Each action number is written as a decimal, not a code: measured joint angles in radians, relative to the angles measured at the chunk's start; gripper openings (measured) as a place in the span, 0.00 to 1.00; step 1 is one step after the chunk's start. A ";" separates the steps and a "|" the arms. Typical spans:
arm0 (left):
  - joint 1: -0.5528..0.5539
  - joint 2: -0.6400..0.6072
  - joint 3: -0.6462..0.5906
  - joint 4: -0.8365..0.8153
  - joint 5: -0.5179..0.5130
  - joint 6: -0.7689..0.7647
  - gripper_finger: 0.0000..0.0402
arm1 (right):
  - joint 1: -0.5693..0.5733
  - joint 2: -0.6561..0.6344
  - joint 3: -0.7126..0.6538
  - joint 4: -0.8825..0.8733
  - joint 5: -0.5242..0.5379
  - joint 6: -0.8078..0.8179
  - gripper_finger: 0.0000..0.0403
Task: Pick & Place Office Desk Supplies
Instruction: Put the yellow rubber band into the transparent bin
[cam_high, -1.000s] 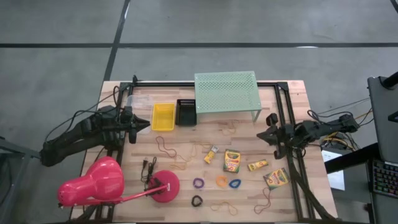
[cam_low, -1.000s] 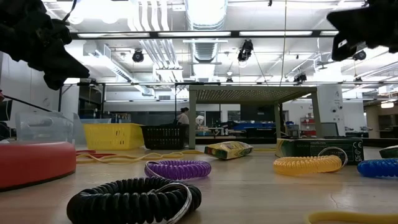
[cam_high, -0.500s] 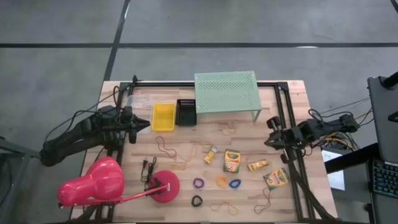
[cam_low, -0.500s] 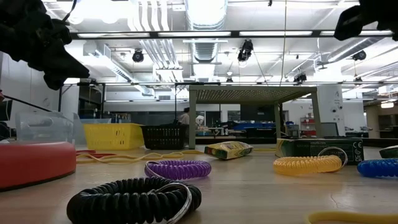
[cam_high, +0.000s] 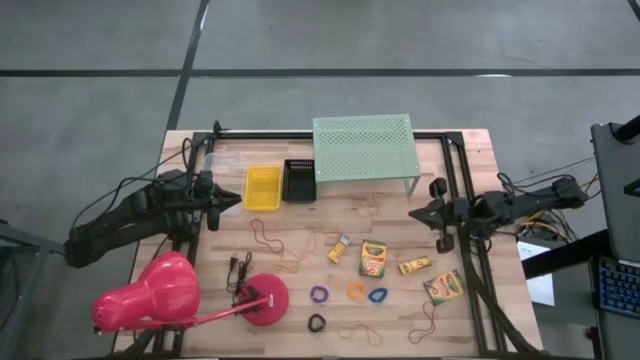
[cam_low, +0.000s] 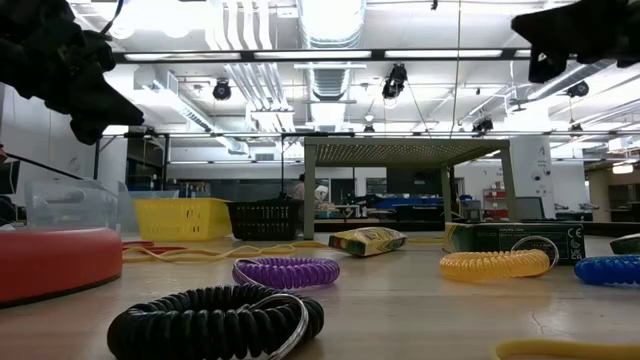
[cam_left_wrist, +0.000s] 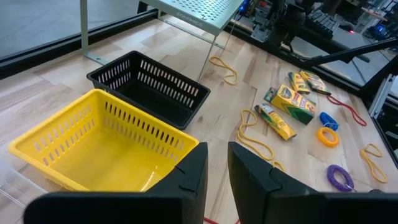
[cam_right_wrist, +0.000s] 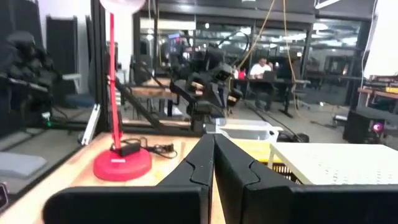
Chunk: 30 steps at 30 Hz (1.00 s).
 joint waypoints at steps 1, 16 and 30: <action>0.000 0.000 0.000 0.000 0.000 0.000 0.17 | 0.000 0.034 0.018 -0.003 0.001 0.003 0.02; 0.000 0.000 0.000 0.000 0.000 0.000 0.17 | -0.093 0.594 0.395 -0.285 0.163 0.063 0.02; 0.000 0.000 0.000 0.000 0.000 0.000 0.17 | -0.258 0.838 0.548 -0.416 -0.010 0.008 0.02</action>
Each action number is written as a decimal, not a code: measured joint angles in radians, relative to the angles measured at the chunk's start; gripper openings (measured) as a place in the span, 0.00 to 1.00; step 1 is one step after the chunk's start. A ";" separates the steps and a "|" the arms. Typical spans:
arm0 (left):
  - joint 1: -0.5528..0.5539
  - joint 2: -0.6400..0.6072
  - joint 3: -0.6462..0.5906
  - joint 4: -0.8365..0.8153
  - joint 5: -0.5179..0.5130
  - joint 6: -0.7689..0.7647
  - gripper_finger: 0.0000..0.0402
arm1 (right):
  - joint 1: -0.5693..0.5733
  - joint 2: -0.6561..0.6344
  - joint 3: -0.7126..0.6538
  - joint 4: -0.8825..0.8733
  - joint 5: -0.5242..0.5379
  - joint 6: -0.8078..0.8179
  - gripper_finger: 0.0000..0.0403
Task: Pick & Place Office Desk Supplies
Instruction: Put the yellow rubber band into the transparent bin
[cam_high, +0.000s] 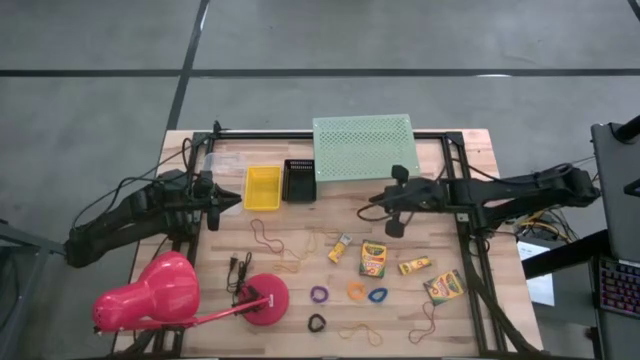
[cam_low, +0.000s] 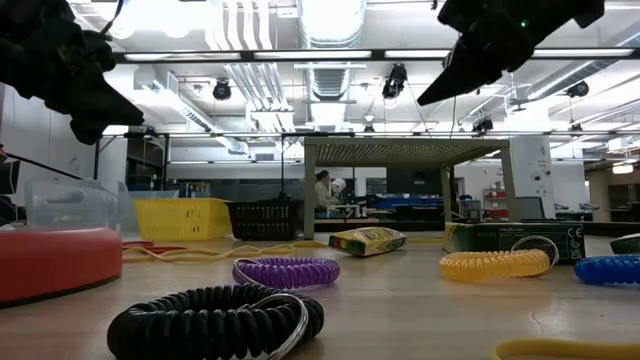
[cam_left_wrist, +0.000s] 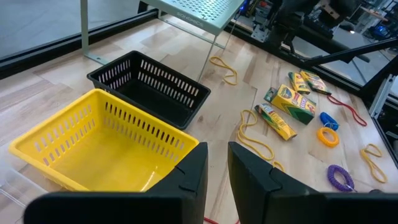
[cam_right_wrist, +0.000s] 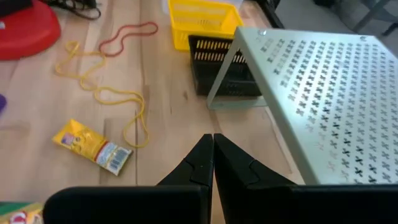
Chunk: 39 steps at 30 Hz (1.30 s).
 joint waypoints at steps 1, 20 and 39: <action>0.000 0.000 0.000 0.000 0.000 0.000 0.17 | 0.000 0.006 0.000 0.000 -0.002 -0.003 0.02; 0.000 0.000 0.000 0.000 0.000 0.000 0.17 | 0.000 0.098 0.000 -0.013 0.006 0.165 0.02; 0.000 0.000 0.000 0.000 0.000 0.000 0.17 | 0.000 0.099 -0.155 0.078 -0.063 0.160 0.30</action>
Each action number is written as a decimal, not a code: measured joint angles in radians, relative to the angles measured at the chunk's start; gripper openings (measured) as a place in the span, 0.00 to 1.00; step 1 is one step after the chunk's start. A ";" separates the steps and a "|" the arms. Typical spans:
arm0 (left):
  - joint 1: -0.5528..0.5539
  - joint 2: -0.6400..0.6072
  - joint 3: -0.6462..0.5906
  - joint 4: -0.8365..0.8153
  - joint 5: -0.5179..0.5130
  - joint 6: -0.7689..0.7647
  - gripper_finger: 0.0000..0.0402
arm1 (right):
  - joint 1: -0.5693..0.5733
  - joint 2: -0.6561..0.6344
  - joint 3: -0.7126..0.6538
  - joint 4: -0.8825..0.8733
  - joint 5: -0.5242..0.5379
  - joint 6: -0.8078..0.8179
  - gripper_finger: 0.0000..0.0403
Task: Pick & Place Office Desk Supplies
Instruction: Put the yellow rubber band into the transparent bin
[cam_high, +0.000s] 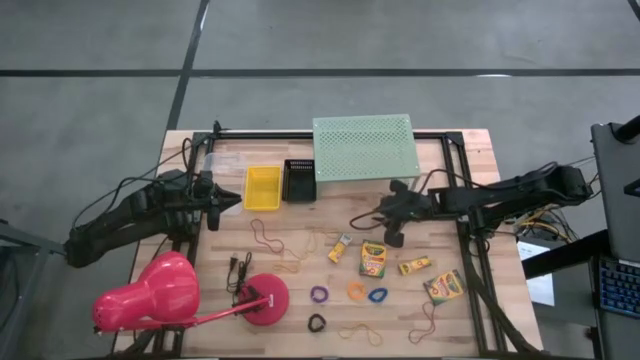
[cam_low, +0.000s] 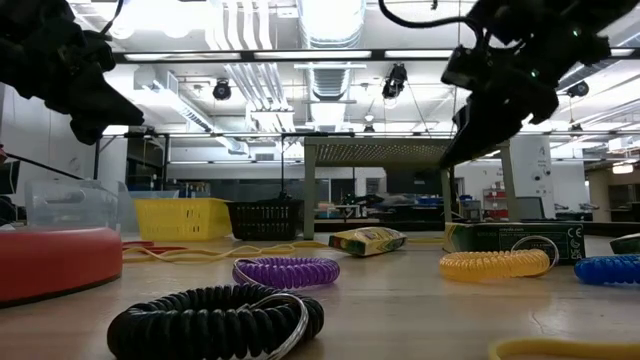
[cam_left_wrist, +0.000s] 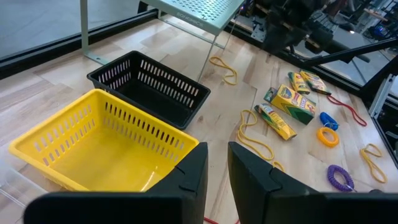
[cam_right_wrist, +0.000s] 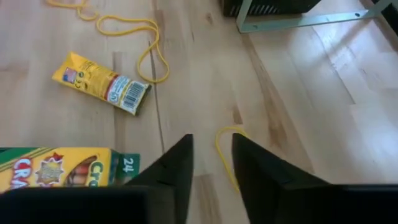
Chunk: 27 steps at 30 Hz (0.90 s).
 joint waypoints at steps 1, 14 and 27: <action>0.000 0.000 0.000 0.000 0.000 0.000 0.17 | 0.000 0.000 -0.018 0.023 0.002 -0.013 0.34; 0.000 0.000 0.000 0.000 0.000 0.000 0.17 | 0.000 0.000 -0.172 0.217 0.064 -0.146 0.47; 0.000 0.000 0.000 0.000 0.000 0.000 0.17 | 0.000 0.037 -0.268 0.441 0.080 -0.146 0.45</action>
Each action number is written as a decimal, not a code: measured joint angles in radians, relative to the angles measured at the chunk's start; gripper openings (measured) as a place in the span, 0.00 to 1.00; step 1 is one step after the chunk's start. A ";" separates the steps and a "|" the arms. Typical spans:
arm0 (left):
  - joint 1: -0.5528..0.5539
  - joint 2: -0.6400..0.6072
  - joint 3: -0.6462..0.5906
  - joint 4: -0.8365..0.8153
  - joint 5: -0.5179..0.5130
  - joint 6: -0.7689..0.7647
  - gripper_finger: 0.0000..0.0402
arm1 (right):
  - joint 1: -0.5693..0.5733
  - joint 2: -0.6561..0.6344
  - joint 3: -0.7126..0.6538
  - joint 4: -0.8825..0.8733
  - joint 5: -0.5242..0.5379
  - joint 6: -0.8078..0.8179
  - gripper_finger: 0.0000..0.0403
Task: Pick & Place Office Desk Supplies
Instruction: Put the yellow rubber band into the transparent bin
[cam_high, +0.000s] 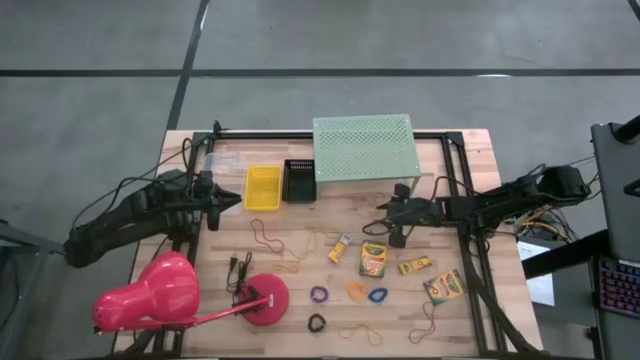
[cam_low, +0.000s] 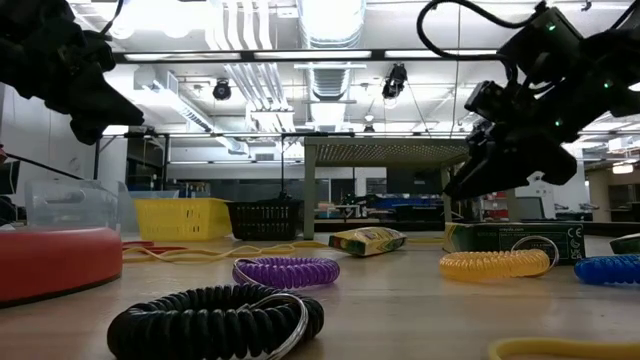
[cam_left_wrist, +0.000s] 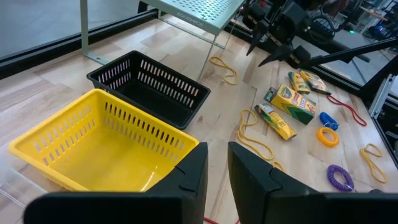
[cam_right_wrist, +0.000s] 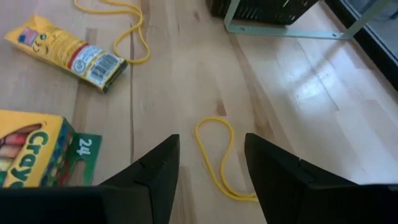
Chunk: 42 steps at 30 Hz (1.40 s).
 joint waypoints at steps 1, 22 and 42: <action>0.000 0.000 0.000 0.000 0.000 0.000 0.17 | 0.000 0.020 0.002 0.013 0.000 0.000 0.45; 0.000 0.001 0.000 0.000 0.000 0.000 0.17 | -0.039 0.259 0.100 -0.002 0.059 0.150 0.45; 0.000 0.001 0.000 0.000 0.000 0.000 0.17 | -0.115 0.322 0.102 0.011 -0.074 0.165 0.41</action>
